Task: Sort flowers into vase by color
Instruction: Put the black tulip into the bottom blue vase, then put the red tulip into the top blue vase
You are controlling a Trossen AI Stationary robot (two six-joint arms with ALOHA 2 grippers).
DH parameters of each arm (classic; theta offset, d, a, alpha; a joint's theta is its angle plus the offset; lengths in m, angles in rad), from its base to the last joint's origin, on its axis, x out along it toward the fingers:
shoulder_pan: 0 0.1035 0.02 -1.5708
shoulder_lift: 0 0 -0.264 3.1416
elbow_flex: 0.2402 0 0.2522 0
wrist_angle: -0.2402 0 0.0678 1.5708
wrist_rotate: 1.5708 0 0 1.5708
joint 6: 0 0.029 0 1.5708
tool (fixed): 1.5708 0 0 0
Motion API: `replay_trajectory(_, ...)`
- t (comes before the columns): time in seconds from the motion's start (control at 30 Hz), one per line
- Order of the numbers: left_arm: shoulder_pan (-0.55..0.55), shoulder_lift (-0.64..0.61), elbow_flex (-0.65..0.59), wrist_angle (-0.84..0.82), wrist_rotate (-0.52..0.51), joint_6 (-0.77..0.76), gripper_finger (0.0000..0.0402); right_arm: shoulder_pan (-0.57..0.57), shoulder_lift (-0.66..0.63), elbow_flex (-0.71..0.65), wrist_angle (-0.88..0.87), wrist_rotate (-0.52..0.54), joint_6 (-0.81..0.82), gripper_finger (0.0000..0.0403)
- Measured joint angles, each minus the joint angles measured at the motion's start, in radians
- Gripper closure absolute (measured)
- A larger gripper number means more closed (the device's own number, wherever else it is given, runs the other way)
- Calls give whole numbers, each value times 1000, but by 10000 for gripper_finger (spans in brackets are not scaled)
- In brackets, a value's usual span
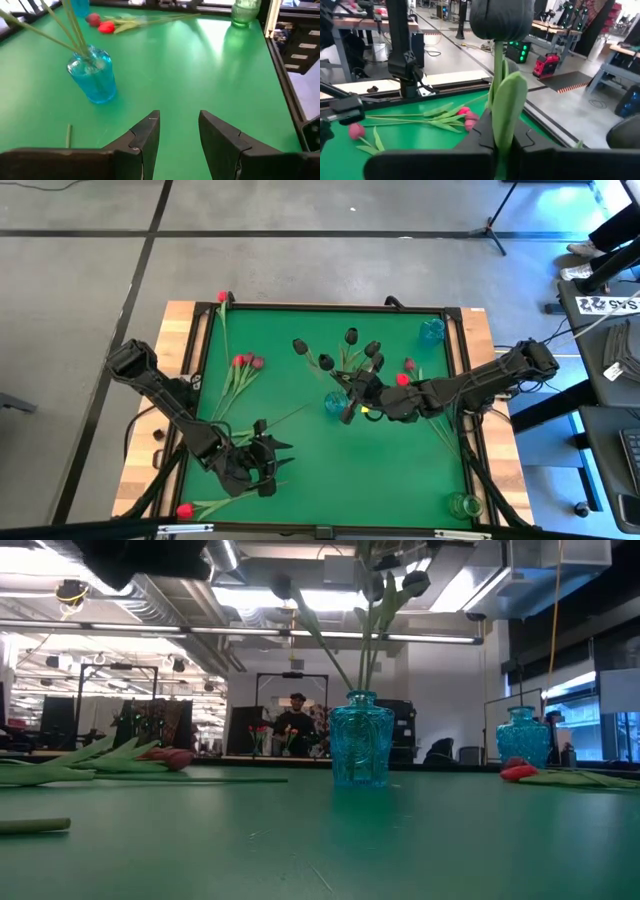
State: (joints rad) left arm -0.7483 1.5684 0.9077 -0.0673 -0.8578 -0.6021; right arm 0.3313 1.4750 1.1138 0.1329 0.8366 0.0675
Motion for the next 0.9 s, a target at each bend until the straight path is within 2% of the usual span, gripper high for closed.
replay_trajectory(0.1, -12, -16, 22, -7, -91, 92, 269, -17, 0, -20, -24, -6, 47, 391)
replay_trajectory(0.2, -22, -83, 58, 4, -145, 216, 269, -44, 0, -33, -84, -56, 130, 362)
replay_trajectory(0.37, 39, -209, 80, 50, -36, 346, 283, -85, 15, -50, -110, -124, 197, 268)
replay_trajectory(0.5, 154, -257, 80, 84, 139, 355, 312, -85, 18, -47, -126, -173, 215, 192)
replay_trajectory(0.63, 243, -256, 79, 164, 240, 410, 339, -68, 1, 33, -298, -217, 217, 130)
replay_trajectory(0.77, 280, -256, 79, 229, 274, 498, 361, -49, -2, 172, -595, -249, 259, 99)
replay_trajectory(0.9, 276, -264, 79, 193, 266, 506, 375, -5, -7, 228, -779, -284, 340, 97)
